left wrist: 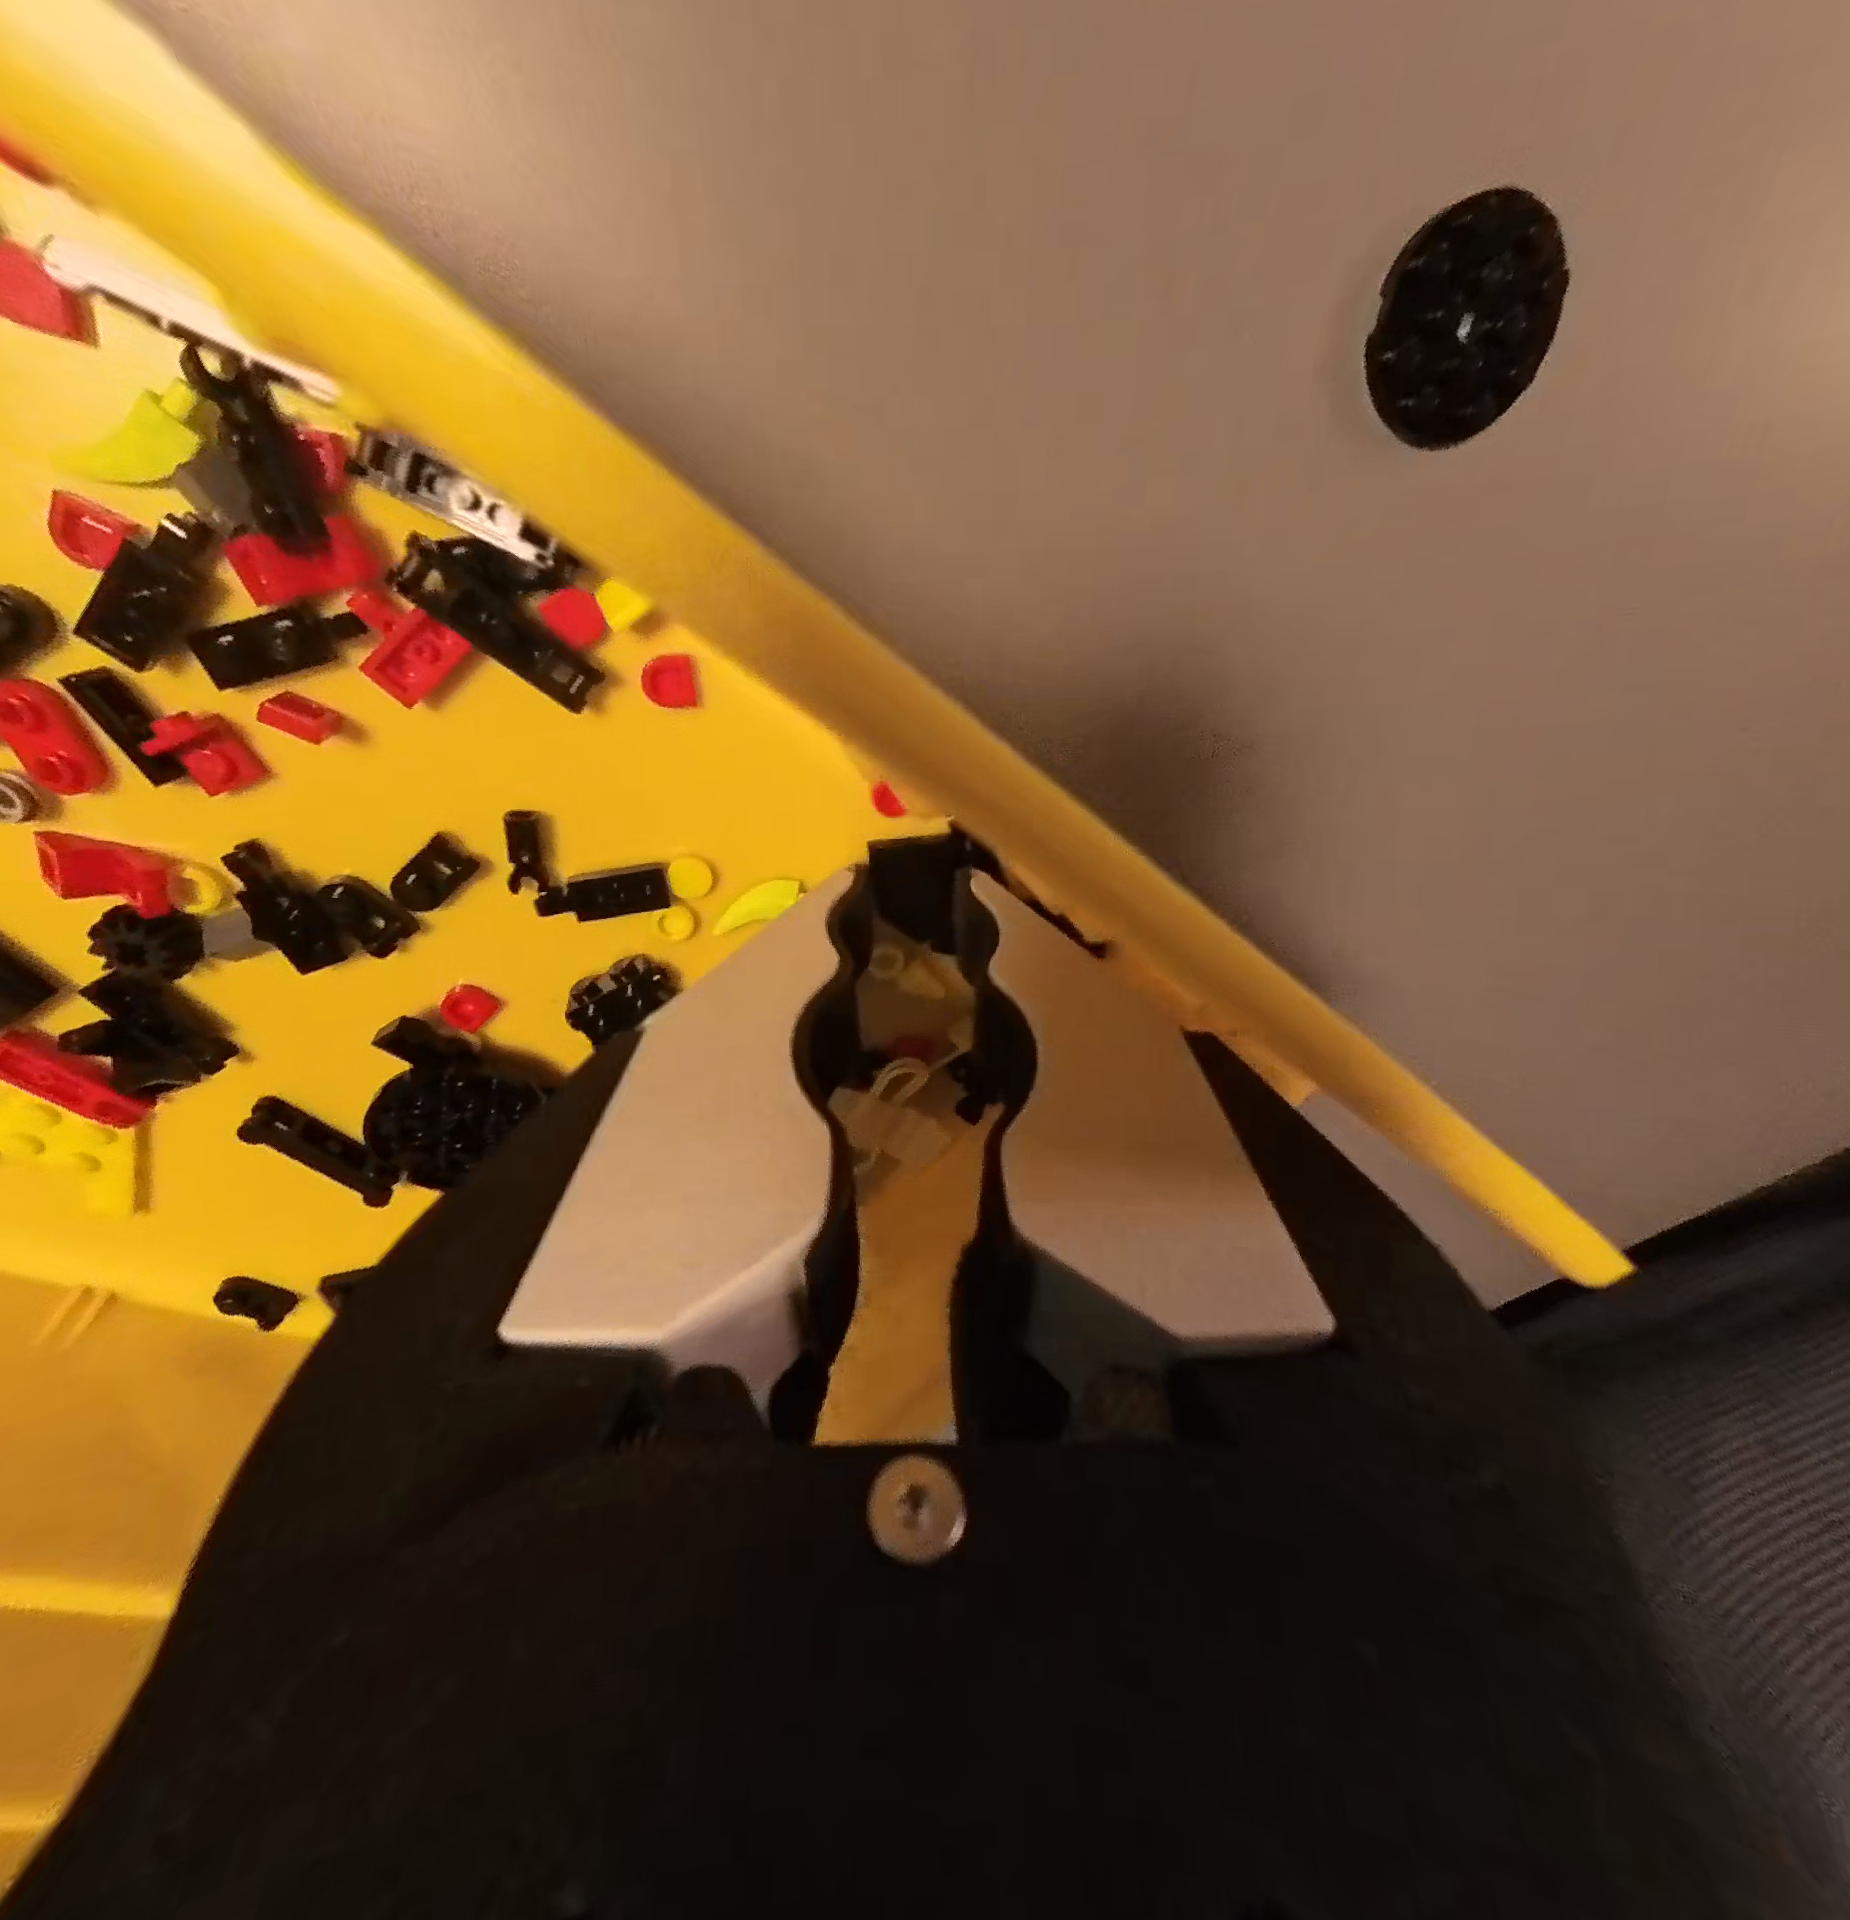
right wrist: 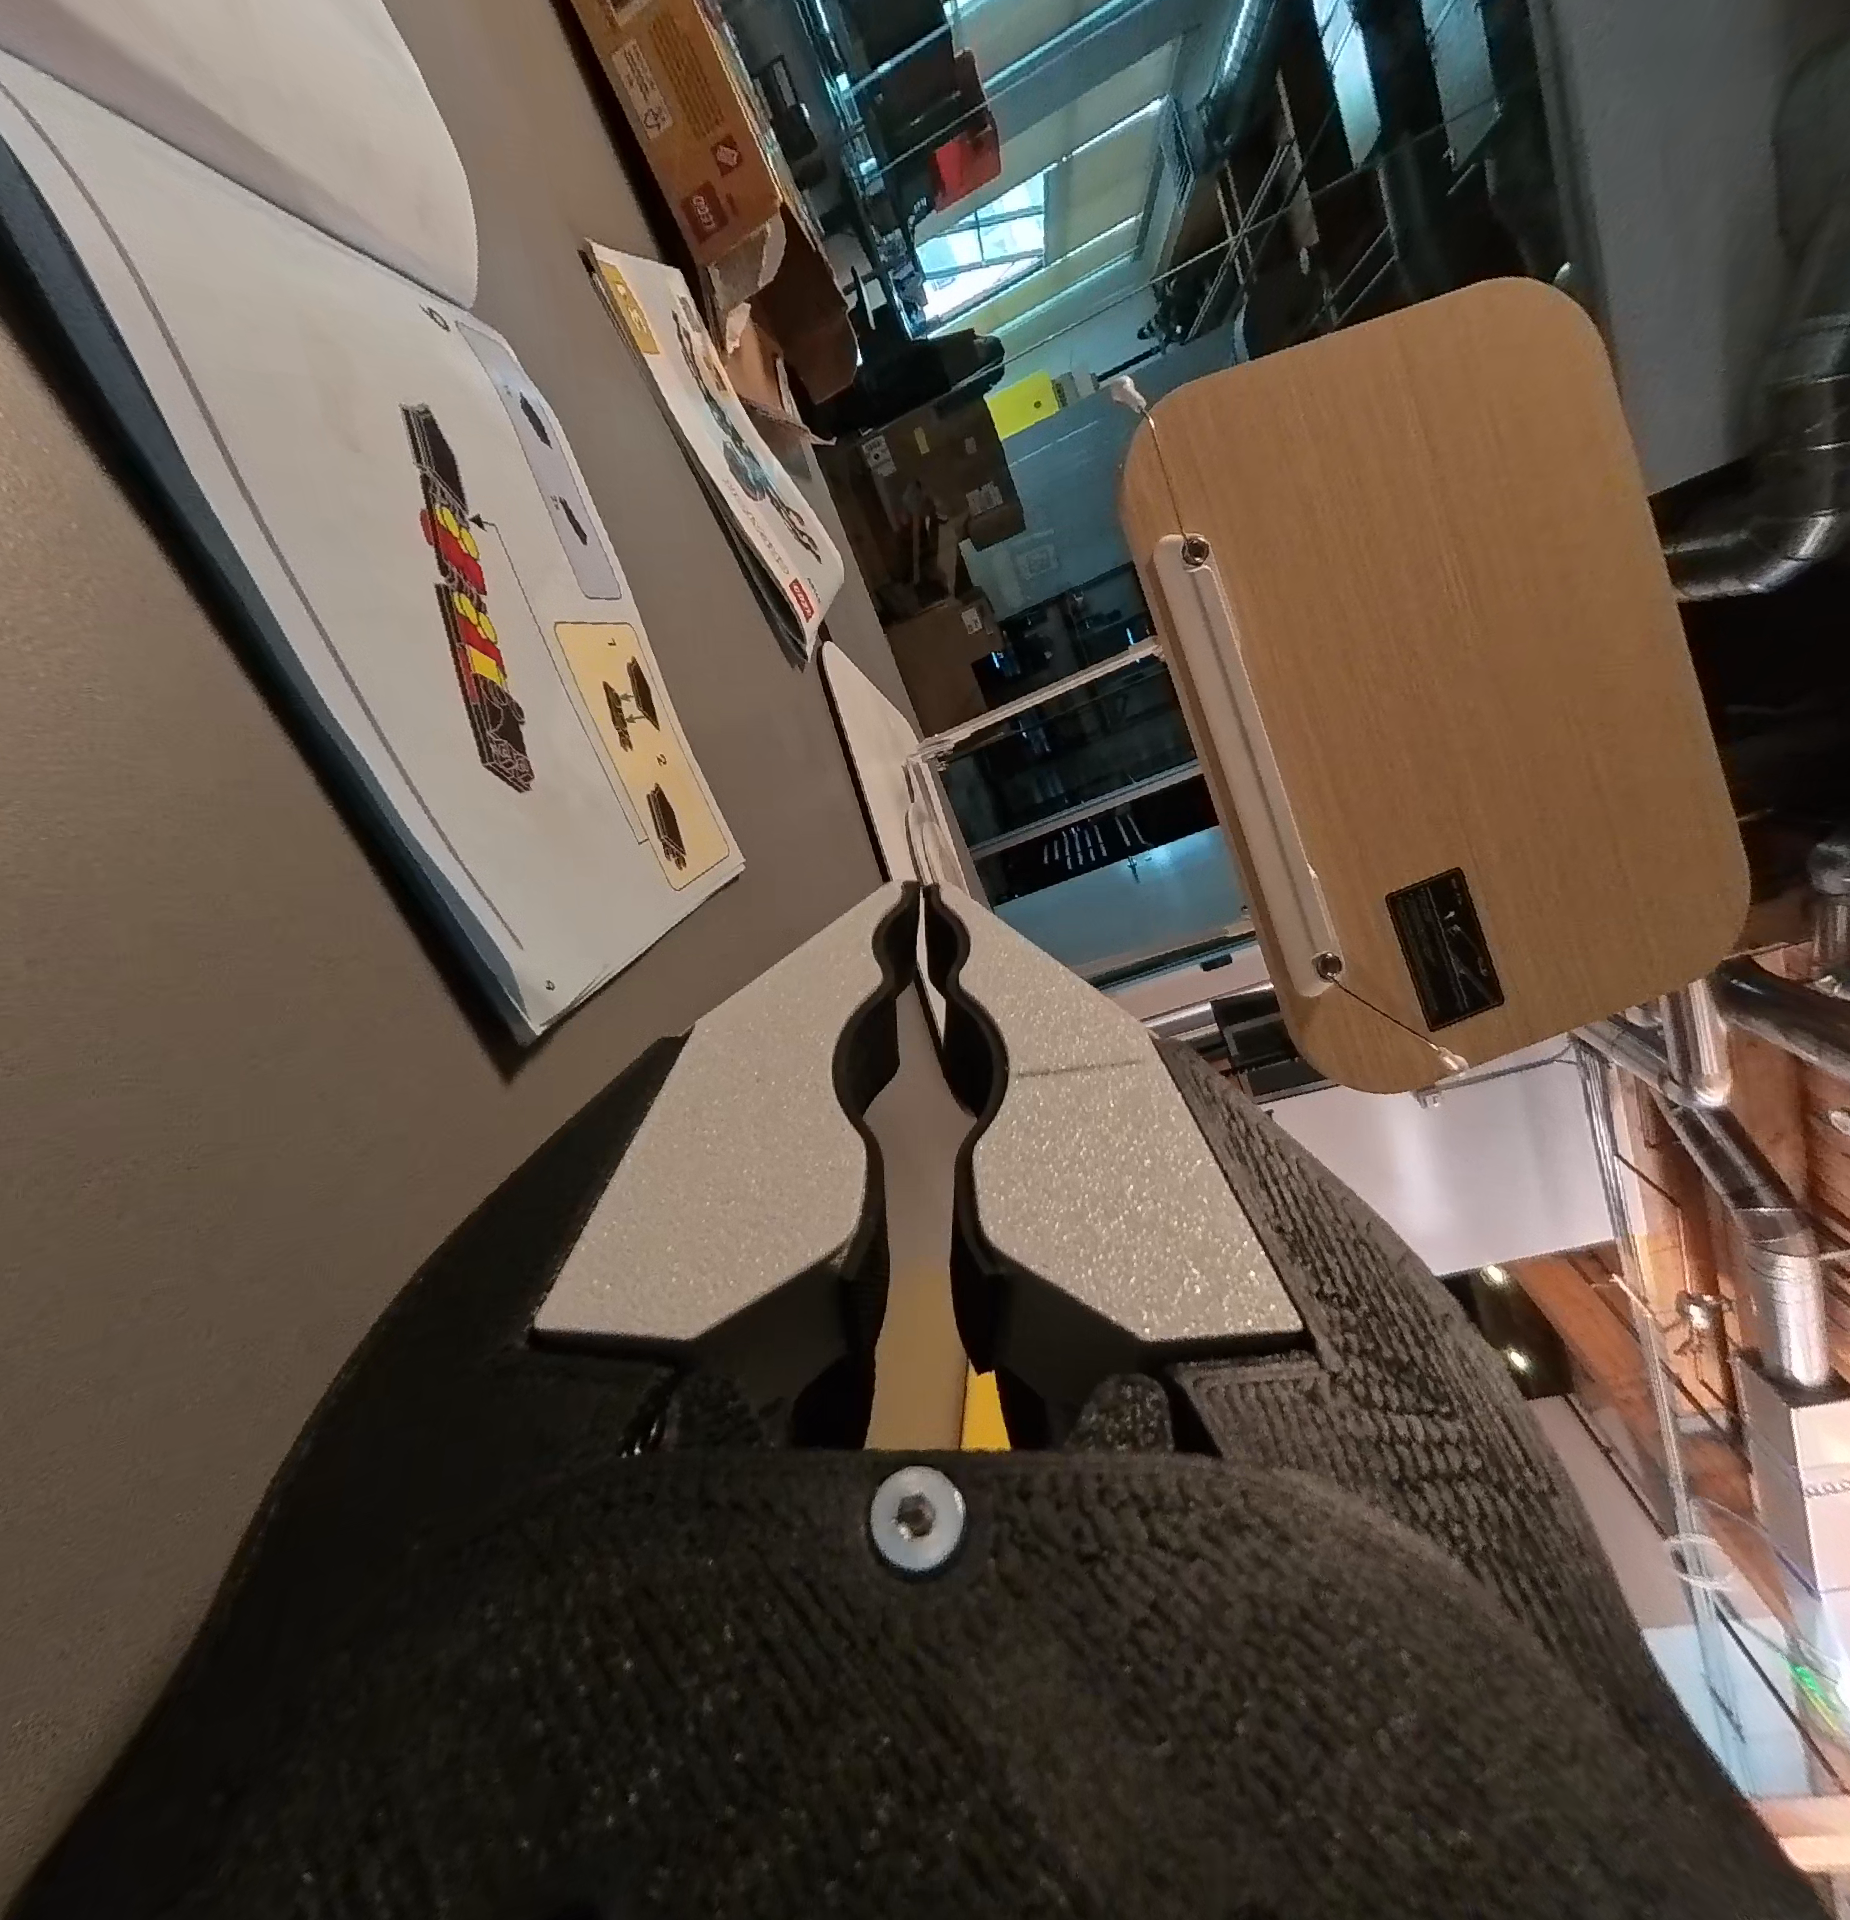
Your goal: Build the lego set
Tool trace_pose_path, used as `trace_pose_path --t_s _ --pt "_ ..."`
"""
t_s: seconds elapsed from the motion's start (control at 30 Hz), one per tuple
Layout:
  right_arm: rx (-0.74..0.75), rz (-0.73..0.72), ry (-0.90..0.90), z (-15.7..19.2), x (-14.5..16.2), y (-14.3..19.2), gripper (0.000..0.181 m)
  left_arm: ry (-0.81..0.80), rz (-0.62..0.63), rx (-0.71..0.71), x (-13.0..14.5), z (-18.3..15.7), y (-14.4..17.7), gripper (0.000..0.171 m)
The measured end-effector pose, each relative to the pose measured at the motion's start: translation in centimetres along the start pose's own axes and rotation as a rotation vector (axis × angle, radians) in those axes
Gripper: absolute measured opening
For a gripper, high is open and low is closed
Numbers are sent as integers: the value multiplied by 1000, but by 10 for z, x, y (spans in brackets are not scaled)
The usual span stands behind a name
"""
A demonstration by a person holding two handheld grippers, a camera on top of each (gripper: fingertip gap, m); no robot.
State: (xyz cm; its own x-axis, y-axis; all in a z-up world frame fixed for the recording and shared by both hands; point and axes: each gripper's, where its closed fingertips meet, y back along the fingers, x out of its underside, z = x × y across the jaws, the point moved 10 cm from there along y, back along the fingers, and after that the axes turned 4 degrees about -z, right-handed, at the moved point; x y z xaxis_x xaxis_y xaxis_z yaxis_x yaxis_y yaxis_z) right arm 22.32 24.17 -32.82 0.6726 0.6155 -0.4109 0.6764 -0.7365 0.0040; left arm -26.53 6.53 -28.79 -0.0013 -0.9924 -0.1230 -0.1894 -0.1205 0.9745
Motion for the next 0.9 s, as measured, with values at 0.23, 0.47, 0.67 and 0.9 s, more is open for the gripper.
trace_pose_path --t_s 0.23,0.47,0.67,0.9 --pt "-4 -7 -1 0 -1 0 0 -40 -167 -83 4 -3 37 0" --pt "-5 -6 -5 0 0 0 0 -14 -2 6 15 -4 19 8" --pt "-7 -4 -5 0 0 0 0 1 55 -1 10 -2 6 21" --pt "-8 3 2 1 0 -1 0 -65 61 -42 2 -9 4 21"
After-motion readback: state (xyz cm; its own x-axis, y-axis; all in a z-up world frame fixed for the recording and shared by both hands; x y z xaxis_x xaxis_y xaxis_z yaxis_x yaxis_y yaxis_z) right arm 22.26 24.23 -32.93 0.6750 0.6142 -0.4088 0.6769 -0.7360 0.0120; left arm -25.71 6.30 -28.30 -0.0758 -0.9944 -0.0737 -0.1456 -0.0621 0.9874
